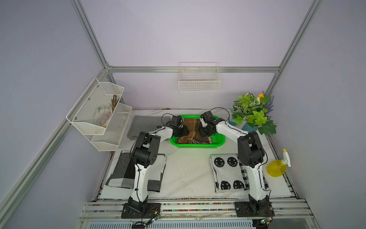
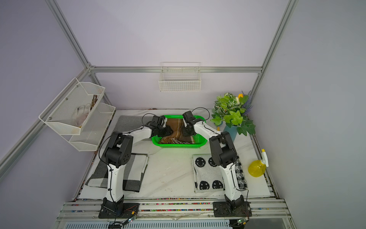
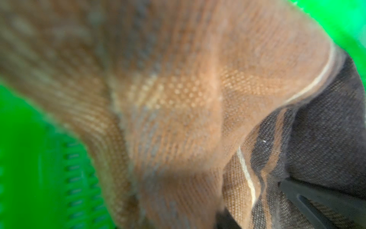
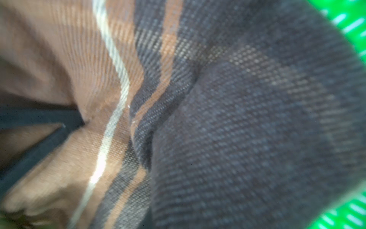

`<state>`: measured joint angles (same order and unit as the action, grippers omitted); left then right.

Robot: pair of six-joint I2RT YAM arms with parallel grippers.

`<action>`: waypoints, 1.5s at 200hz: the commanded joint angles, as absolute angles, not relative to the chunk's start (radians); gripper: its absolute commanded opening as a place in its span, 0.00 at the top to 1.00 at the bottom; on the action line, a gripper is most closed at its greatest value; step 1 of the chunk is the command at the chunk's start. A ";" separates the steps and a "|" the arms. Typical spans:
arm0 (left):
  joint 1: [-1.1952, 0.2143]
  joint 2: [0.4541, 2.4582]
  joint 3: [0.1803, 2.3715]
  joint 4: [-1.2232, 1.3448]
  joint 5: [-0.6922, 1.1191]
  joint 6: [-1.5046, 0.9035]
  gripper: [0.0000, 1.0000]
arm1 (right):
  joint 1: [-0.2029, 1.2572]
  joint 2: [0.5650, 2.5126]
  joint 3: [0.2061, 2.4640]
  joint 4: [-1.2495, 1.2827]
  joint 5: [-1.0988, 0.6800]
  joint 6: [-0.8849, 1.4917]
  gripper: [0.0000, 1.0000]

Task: Put the folded scarf in the basket
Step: Place the scarf in the basket, then pick up the scarf at the center of the board.

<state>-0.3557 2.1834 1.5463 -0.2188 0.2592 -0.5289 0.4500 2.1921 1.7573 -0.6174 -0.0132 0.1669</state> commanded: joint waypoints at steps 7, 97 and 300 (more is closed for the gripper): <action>-0.342 2.124 1.588 -0.279 0.239 -0.502 0.54 | 0.456 2.114 1.732 -0.612 0.029 0.163 0.64; -0.341 1.992 1.549 -0.275 0.132 -0.466 0.42 | 0.461 1.998 1.675 -0.573 0.087 0.166 0.59; -0.397 2.107 1.579 -0.108 0.140 -0.500 0.52 | 0.517 2.089 1.764 -0.576 0.089 0.163 0.76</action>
